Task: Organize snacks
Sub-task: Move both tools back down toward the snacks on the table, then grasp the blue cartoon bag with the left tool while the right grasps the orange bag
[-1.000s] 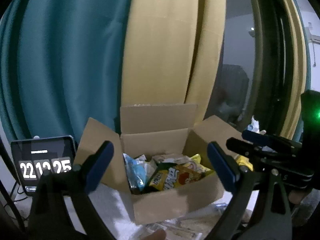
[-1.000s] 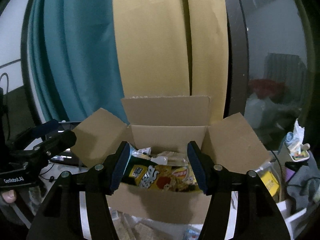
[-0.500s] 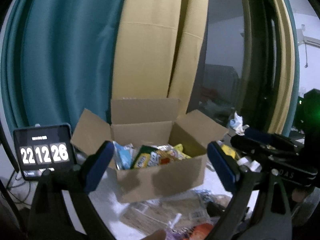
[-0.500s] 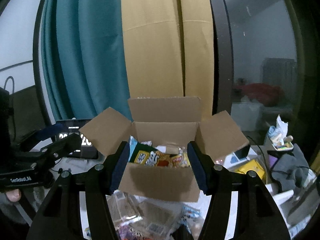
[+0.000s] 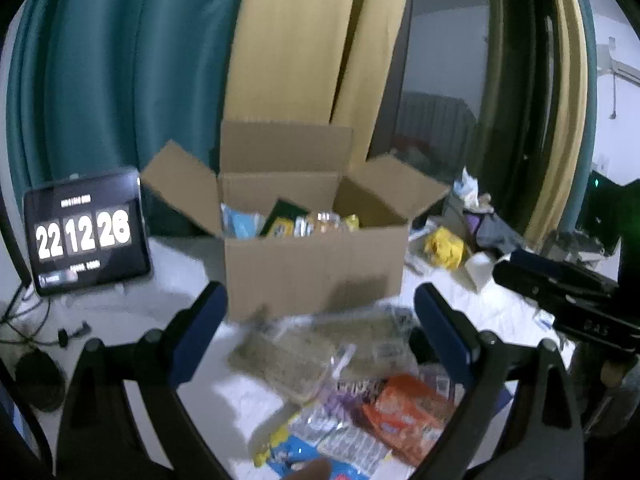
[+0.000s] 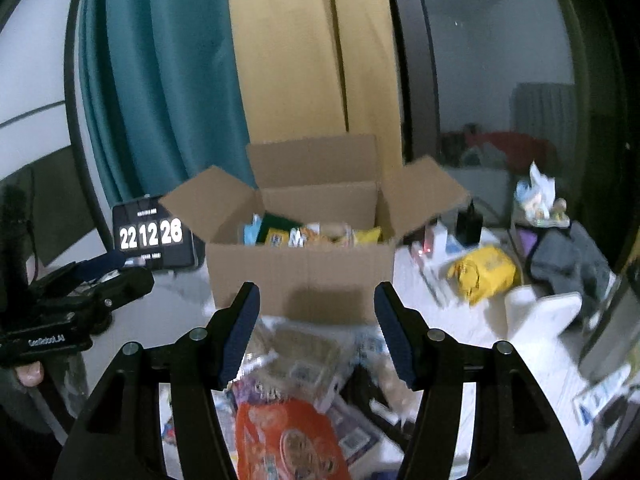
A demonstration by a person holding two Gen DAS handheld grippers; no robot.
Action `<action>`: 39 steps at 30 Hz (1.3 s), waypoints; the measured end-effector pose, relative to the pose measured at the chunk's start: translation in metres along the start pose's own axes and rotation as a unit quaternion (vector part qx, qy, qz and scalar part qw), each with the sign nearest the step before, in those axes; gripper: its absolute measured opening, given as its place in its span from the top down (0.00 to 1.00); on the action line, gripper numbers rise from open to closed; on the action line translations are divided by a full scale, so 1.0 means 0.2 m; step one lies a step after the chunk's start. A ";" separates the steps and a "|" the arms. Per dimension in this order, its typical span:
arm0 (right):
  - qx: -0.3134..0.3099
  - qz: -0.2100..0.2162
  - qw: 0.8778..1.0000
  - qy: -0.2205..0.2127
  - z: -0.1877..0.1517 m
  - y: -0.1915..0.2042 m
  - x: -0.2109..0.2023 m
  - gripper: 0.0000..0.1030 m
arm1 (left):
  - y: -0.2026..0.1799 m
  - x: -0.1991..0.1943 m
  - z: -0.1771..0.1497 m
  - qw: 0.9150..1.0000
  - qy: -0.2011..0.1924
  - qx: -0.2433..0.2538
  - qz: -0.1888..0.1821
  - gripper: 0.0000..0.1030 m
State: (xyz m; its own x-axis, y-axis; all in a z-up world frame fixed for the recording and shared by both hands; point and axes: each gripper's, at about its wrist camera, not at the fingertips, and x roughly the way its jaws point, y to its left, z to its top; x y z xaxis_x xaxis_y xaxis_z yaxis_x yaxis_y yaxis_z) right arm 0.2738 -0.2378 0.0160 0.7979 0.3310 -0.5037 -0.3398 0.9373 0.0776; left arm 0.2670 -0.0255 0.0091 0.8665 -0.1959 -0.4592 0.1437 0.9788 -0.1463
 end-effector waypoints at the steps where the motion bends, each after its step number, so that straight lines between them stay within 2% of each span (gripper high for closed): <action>1: 0.003 0.001 1.000 0.006 -0.03 0.00 0.00 0.39 | 0.01 0.01 -0.03 1.000 0.006 0.000 0.001 0.07; 5: 0.006 0.016 0.999 0.037 -0.17 0.01 0.03 0.36 | 0.04 0.06 -0.16 0.999 0.043 -0.004 0.000 0.07; 7: 0.006 0.025 0.999 0.047 -0.23 0.03 0.04 0.27 | 0.05 0.09 -0.23 0.998 0.059 0.000 0.005 0.07; 9: 0.000 0.028 0.998 0.061 -0.30 0.05 0.06 0.24 | 0.07 0.12 -0.29 0.997 0.077 -0.008 0.004 0.07; 15: 0.005 0.045 0.993 0.107 -0.47 0.11 0.14 0.21 | 0.14 0.15 -0.51 0.992 0.127 -0.008 0.003 0.07; 21: -0.011 0.055 0.987 0.153 -0.60 0.18 0.23 0.19 | 0.10 0.12 -0.64 0.987 0.157 0.025 -0.033 0.07; 26: -0.016 0.057 0.981 0.187 -0.70 0.21 0.32 0.18 | 0.06 0.20 -0.70 0.980 0.189 0.042 -0.039 0.07; 29: -0.040 0.037 0.980 0.189 -0.73 0.23 0.35 0.17 | 0.05 0.23 -0.69 0.979 0.192 0.055 -0.035 0.06; 33: -0.048 0.029 0.980 0.193 -0.76 0.23 0.38 0.16 | 0.08 0.27 -0.70 0.977 0.207 0.044 -0.037 0.01; 35: -0.046 0.029 0.980 0.194 -0.76 0.22 0.38 0.16 | 0.11 0.30 -0.70 0.973 0.223 0.021 -0.049 0.00; 38: -0.041 0.031 0.980 0.194 -0.76 0.21 0.38 0.17 | 0.10 0.32 -0.69 0.973 0.224 0.026 -0.052 0.00; 39: -0.040 0.032 0.980 0.194 -0.76 0.21 0.38 0.20 | 0.10 0.33 -0.69 0.973 0.224 0.025 -0.052 0.00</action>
State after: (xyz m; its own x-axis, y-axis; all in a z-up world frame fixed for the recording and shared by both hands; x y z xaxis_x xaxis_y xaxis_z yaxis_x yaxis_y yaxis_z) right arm 0.2444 -0.1908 -0.1507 0.5298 0.3072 -0.7905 -0.4328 0.8995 0.0595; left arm 0.2607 -0.0272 -0.1448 0.5520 -0.2893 -0.7821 0.2519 0.9519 -0.1744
